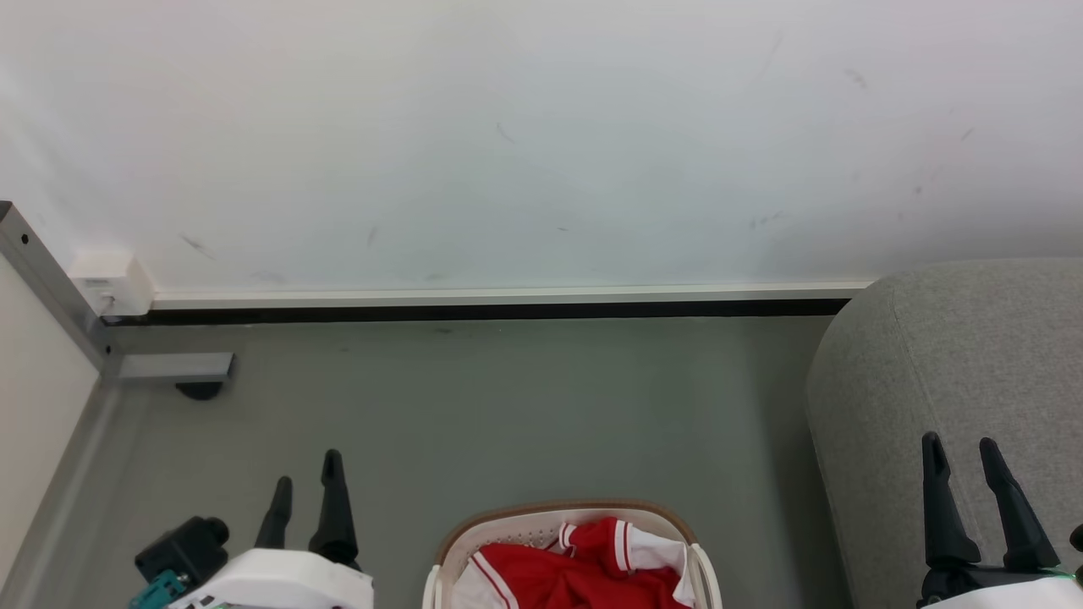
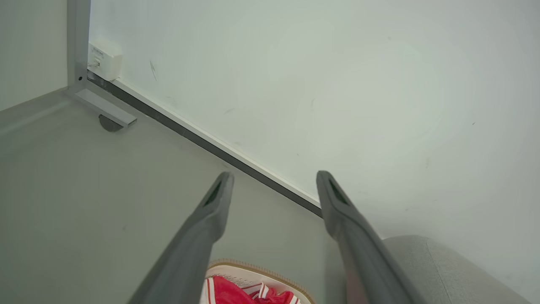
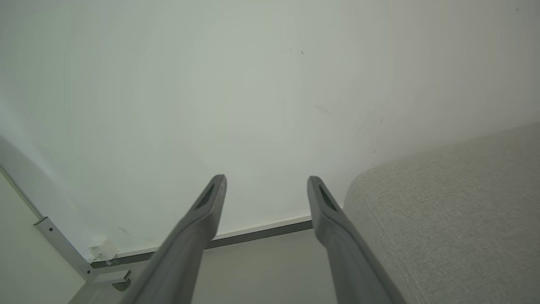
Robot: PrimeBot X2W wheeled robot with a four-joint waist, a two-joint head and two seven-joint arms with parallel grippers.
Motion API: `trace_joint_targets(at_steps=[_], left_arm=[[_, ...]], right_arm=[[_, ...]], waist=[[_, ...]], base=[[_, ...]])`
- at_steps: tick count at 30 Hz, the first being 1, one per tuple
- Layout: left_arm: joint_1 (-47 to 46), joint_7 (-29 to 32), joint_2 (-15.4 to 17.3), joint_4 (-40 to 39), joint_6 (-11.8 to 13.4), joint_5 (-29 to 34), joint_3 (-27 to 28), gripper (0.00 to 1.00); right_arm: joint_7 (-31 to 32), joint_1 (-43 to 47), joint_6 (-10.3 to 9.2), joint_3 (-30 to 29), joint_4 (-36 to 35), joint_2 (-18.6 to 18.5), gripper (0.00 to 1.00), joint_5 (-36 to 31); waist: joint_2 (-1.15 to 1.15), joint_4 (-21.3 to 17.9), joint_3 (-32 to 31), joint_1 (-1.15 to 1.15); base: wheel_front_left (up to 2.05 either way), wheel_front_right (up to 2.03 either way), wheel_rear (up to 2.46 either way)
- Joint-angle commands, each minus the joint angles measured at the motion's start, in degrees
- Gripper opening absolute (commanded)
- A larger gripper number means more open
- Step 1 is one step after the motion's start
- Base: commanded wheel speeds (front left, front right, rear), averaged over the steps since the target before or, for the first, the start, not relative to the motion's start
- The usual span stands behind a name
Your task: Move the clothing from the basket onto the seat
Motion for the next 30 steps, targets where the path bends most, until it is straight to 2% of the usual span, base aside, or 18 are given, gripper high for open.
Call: trace_joint_targets(at_steps=[1, 14, 30], left_arm=[[-1.0, -0.7, 0.5, -0.3, 0.3, 2.7, -0.1, 1.00], [-0.1, -2.8, 0.6, 0.8, 0.4, 12.2, -0.6, 1.00], [0.4, -4.6, 0.7, 1.5, 0.2, 20.9, -1.4, 1.00]], right_arm=[[-0.4, 0.1, -0.06, -0.9, 0.1, 0.0, 1.00, -2.9], [-0.6, 0.2, -0.07, -3.0, 1.6, 1.6, 1.00, -12.2], [-0.6, 0.3, -0.09, -5.1, 2.9, 3.3, 1.00, -18.8]], waist=[[0.00, 0.0, 0.0, 0.00], [0.00, -0.2, -0.2, 0.00], [0.00, -0.2, -0.2, 0.00]], base=[[0.00, 0.00, 0.00], [0.00, 0.00, 0.00], [0.00, 0.00, 0.00]])
